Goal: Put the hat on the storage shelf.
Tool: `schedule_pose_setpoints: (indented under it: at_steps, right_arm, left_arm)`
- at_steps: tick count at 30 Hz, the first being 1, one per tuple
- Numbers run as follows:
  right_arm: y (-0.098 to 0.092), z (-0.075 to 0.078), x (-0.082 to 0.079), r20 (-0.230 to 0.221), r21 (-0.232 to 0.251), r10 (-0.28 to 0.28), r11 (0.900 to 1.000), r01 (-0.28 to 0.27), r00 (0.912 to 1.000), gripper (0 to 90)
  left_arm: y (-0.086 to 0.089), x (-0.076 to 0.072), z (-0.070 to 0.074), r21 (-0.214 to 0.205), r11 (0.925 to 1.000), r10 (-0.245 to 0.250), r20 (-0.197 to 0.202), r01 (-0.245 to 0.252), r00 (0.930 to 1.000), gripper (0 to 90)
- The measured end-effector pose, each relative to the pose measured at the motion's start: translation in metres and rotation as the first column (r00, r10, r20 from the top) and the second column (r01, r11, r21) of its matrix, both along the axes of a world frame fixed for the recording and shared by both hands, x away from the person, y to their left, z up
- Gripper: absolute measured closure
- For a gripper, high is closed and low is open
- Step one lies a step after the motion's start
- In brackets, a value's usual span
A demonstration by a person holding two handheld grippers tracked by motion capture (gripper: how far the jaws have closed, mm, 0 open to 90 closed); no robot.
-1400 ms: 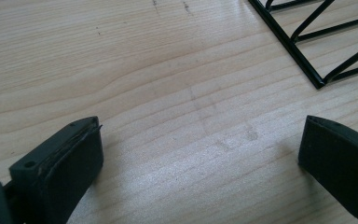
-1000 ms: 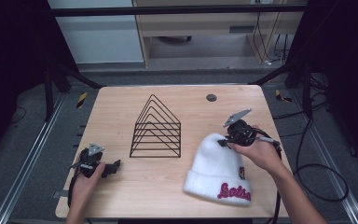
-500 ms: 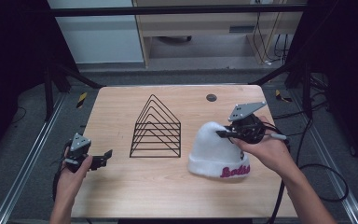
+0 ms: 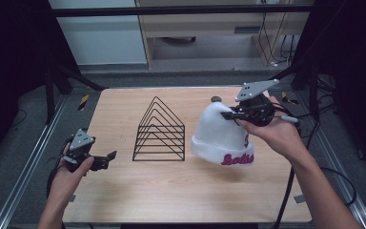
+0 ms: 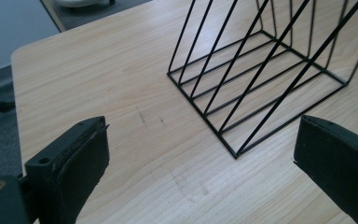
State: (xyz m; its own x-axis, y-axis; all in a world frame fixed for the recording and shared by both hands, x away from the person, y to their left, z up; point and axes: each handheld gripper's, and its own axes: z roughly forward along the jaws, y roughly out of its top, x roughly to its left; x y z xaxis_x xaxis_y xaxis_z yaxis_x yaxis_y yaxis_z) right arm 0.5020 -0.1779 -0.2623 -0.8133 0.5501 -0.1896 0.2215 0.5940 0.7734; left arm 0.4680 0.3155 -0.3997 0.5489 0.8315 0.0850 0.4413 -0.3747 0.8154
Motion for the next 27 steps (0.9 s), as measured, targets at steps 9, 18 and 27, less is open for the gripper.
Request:
schedule_pose_setpoints:
  at_steps: [9,18,27]
  right_arm:
    - [0.013,0.024,0.002,0.037,-0.005,0.018,0.9998,-0.018,0.9991,81.5]
    - [0.024,0.046,0.007,0.069,0.0,0.028,0.9996,-0.028,0.9972,81.4]
    - [0.043,0.071,0.012,0.114,0.007,0.041,0.9991,-0.042,0.9926,81.3]
  left_arm:
    - [-0.002,-0.001,0.011,-0.019,0.9991,-0.038,-0.005,0.038,0.9993,2.7]
    - [-0.007,0.003,0.026,0.014,0.9981,-0.061,0.008,0.06,0.9981,2.7]
    - [-0.021,0.007,0.046,0.028,0.9944,-0.103,0.047,0.101,0.9936,2.6]
